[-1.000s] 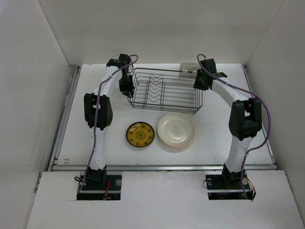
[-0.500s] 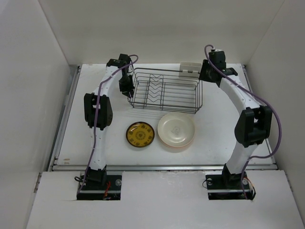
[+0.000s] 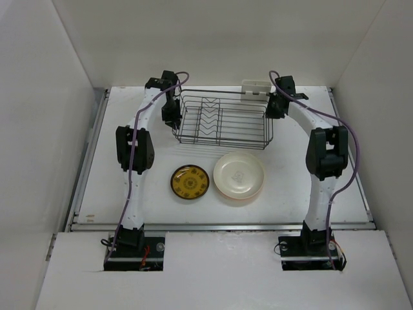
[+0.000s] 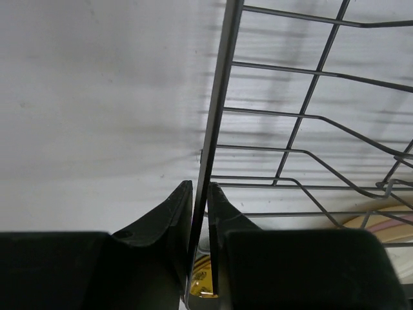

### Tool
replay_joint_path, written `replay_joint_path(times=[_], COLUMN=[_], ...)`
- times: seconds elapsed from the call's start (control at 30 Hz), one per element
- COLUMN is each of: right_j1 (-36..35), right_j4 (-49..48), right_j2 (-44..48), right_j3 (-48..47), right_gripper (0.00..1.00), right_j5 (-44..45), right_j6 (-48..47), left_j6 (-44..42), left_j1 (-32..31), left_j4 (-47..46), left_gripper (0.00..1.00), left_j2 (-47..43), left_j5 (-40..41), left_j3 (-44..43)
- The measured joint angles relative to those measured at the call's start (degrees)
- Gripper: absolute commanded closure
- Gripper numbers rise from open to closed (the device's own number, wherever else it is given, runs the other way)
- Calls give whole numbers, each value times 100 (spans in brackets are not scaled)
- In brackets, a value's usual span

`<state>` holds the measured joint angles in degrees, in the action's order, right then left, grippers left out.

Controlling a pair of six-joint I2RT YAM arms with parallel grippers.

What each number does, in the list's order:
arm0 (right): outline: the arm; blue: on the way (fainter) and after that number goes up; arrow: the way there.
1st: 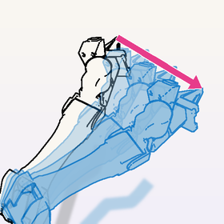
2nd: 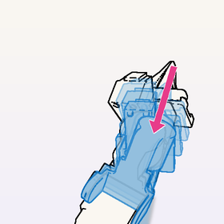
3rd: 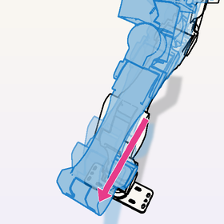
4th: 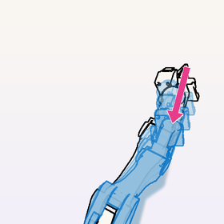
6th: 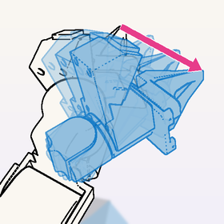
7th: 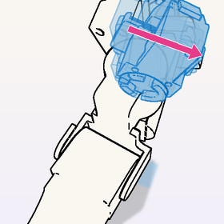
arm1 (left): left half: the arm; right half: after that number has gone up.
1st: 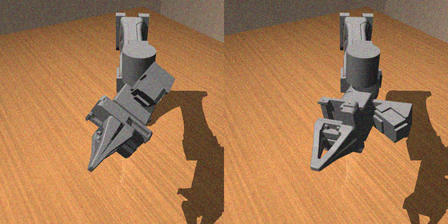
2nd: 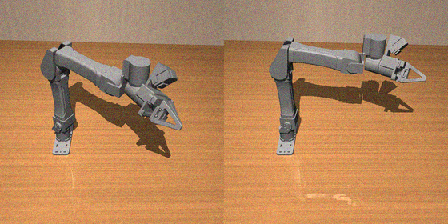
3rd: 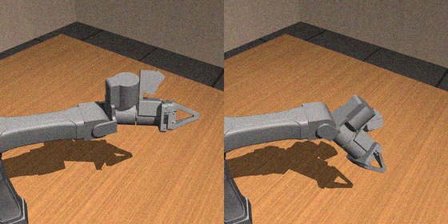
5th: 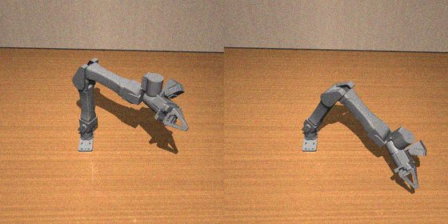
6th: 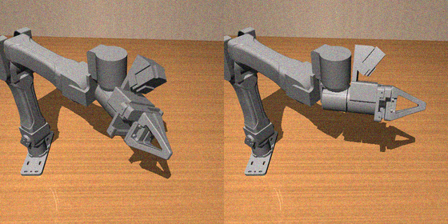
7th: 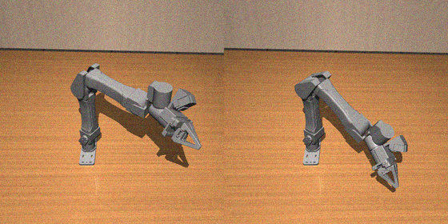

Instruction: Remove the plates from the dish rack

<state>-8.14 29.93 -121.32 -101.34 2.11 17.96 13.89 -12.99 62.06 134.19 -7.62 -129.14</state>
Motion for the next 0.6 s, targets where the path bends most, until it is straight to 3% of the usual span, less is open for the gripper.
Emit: replay_joint_path(times=[0.2,0.3,0.33,0.37,0.4,0.43,0.53,0.57,0.6], right_j1=[2,-9,-9,-13,-20,-20,-17,-17,-17], right_j4=[28,11,13,4,-94,-96,-269,-352,-420], right_j2=[-577,-828,-892,-973,-1056,-1189,-1397,-1349,-1268], right_j3=[-782,-1139,-1246,-1373,-1493,-1751,-2262,-2262,-2225], right_gripper=[100,96,82,49,48,23,0,0,0], right_j5=[-55,-46,-57,-61,-9,0,26,46,55], right_j6=[131,151,131,146,175,149,175,164,153], left_j6=[-326,-459,-487,-505,-505,-501,-538,-557,-573], left_j1=[-7,0,0,0,0,-2,-4,0,0], left_j4=[-149,-302,-315,-354,-363,-382,-575,-634,-675], left_gripper=[100,94,91,81,81,62,26,0,0], left_j2=[251,308,326,330,330,330,332,330,321], left_j5=[365,518,538,555,562,616,846,914,975], left_j3=[-466,-570,-595,-601,-601,-601,-601,-601,-601])
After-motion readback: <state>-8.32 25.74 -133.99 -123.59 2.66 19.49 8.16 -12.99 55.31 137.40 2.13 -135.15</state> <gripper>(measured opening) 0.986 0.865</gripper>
